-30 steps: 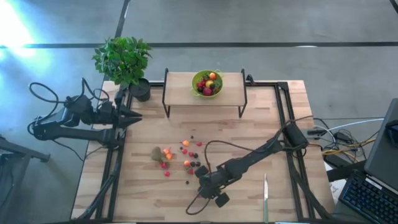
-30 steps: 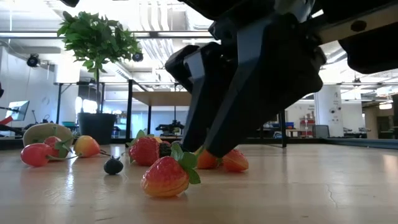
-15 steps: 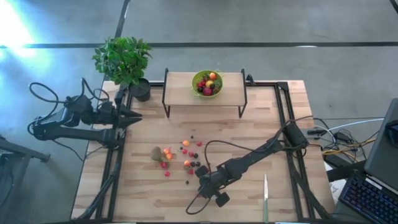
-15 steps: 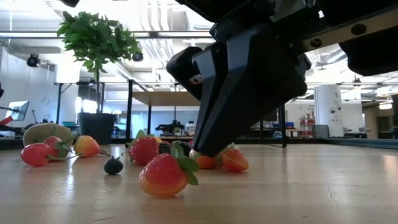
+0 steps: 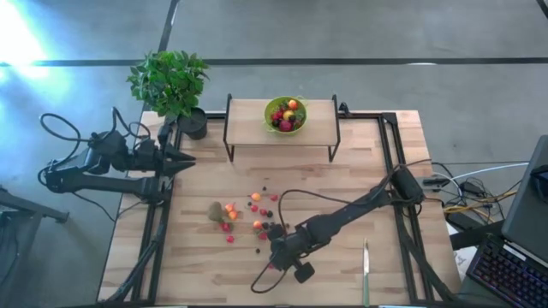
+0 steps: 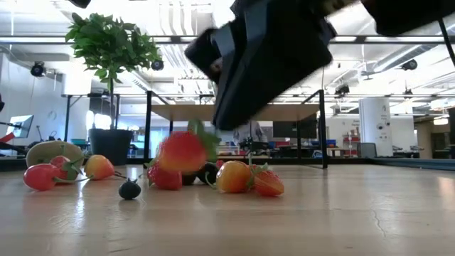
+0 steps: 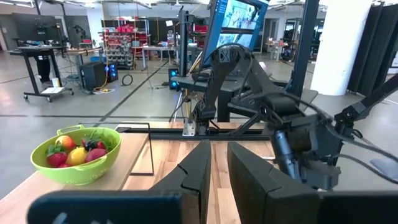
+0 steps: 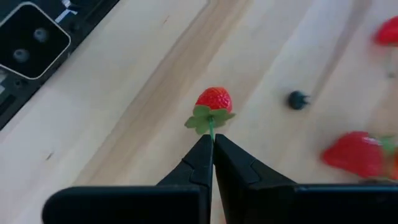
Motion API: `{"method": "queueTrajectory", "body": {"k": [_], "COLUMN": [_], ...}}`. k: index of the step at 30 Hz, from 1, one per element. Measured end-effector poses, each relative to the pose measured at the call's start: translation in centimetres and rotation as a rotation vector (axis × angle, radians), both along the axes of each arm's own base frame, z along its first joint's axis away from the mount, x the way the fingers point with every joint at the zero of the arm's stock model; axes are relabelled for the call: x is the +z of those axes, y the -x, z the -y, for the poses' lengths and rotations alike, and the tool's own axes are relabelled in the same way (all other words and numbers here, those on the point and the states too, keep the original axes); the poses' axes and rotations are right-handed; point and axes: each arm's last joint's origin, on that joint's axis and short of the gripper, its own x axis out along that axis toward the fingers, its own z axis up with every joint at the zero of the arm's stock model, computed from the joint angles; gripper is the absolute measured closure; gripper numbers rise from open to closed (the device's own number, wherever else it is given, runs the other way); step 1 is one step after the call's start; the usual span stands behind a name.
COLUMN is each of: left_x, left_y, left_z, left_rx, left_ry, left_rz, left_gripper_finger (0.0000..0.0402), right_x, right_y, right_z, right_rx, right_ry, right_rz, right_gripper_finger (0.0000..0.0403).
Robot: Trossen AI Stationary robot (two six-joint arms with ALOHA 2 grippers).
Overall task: Pick & Place Fruit
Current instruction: Put the red strawberry into the green strainer bowl on the shelf
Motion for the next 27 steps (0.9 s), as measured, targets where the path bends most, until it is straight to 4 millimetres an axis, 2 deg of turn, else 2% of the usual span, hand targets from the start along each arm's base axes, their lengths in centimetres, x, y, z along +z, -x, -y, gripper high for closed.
{"method": "queueTrajectory", "body": {"k": [7,14,18,24,27], "left_x": [0.0,0.0,0.0,-0.1,-0.1], "left_y": [0.0,0.0,-0.1,-0.2,-0.2], "left_z": [0.0,0.0,0.0,0.0,0.0], "left_rx": [-0.001,-0.001,-0.001,-0.001,0.0], "left_ry": [0.0,0.0,0.0,0.0,0.0], "left_rz": [0.0,-0.001,-0.005,-0.008,-0.01], "left_gripper_finger": [0.0339,0.0339,0.0339,0.0339,0.0339], "right_x": [4.8,10.5,14.1,19.1,20.8], "right_y": [-0.1,0.5,1.4,3.3,4.2], "right_z": [1.1,4.0,6.8,12.6,15.7], "right_rx": [-0.017,-0.185,-0.295,-0.465,-0.558], "right_ry": [0.17,0.49,0.601,0.574,0.558], "right_rz": [0.054,0.157,0.233,0.307,0.336], "right_gripper_finger": [0.0394,0.0394,0.0394,0.0394,0.0394]}}
